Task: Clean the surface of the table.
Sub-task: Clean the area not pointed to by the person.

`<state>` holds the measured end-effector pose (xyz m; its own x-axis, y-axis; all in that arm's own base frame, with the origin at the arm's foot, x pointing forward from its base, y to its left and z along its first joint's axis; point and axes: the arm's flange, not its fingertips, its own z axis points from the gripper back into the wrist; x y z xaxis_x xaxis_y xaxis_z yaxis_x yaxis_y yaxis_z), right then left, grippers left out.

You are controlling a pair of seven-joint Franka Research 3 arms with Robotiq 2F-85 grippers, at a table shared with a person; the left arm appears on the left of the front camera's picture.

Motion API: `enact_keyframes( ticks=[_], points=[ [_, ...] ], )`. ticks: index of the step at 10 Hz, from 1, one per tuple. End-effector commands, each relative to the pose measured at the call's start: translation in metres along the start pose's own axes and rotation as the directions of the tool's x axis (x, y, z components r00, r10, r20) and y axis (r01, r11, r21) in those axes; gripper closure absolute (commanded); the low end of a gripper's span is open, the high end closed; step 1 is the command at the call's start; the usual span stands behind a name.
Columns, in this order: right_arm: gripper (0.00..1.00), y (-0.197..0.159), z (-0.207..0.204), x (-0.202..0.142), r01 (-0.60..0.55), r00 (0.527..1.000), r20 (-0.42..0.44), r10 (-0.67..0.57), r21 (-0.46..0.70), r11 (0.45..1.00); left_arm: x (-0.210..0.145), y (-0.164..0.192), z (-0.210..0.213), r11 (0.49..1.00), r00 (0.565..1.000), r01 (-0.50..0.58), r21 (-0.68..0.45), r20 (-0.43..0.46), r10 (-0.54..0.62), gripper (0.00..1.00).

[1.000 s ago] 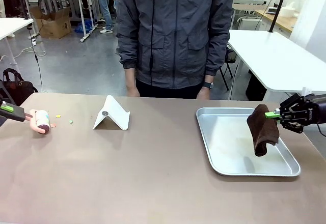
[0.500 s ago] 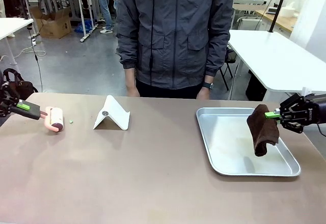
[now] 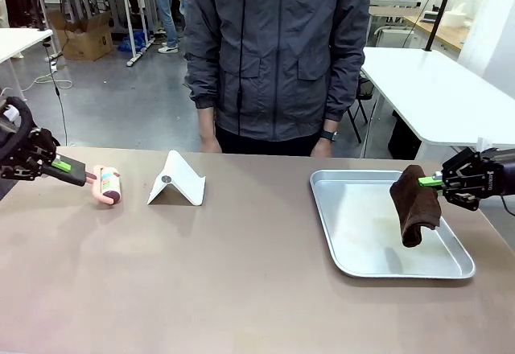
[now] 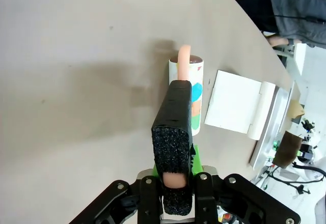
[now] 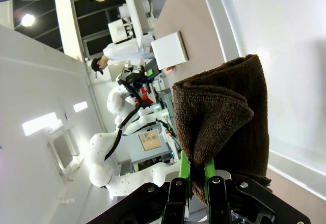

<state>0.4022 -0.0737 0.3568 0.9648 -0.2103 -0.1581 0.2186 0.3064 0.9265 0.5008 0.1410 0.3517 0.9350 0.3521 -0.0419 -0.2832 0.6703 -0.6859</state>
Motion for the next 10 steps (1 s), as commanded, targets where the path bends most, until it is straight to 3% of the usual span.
enact_keyframes(
  ticks=[1, 4, 6, 8, 10],
  points=[
    [0.88, 0.009, -0.001, 0.002, 0.017, 1.0, 0.006, -0.017, 0.016, 1.0, 0.005, 0.007, -0.03, 0.995, 0.997, 0.007, 0.096, -0.076, 0.0, 0.78],
    [0.88, 0.009, -0.001, 0.002, 0.017, 1.0, 0.006, -0.017, 0.016, 1.0, 0.005, -0.013, -0.021, 0.998, 0.998, 0.046, 0.036, -0.04, -0.045, 0.78],
    [0.88, 0.009, -0.001, 0.002, 0.017, 1.0, 0.006, -0.017, 0.016, 1.0, -0.009, -0.027, 0.018, 0.99, 0.992, 0.109, -0.092, 0.078, -0.102, 0.78],
    [0.88, 0.009, -0.001, 0.002, 0.017, 1.0, 0.006, -0.017, 0.016, 1.0, -0.042, -0.04, 0.064, 0.941, 0.957, 0.24, -0.237, 0.222, -0.188, 0.78],
    [0.88, 0.009, -0.001, 0.002, 0.017, 1.0, 0.006, -0.017, 0.016, 1.0, -0.078, -0.037, 0.1, 0.893, 0.937, 0.322, -0.313, 0.243, -0.253, 0.78]
  ],
)
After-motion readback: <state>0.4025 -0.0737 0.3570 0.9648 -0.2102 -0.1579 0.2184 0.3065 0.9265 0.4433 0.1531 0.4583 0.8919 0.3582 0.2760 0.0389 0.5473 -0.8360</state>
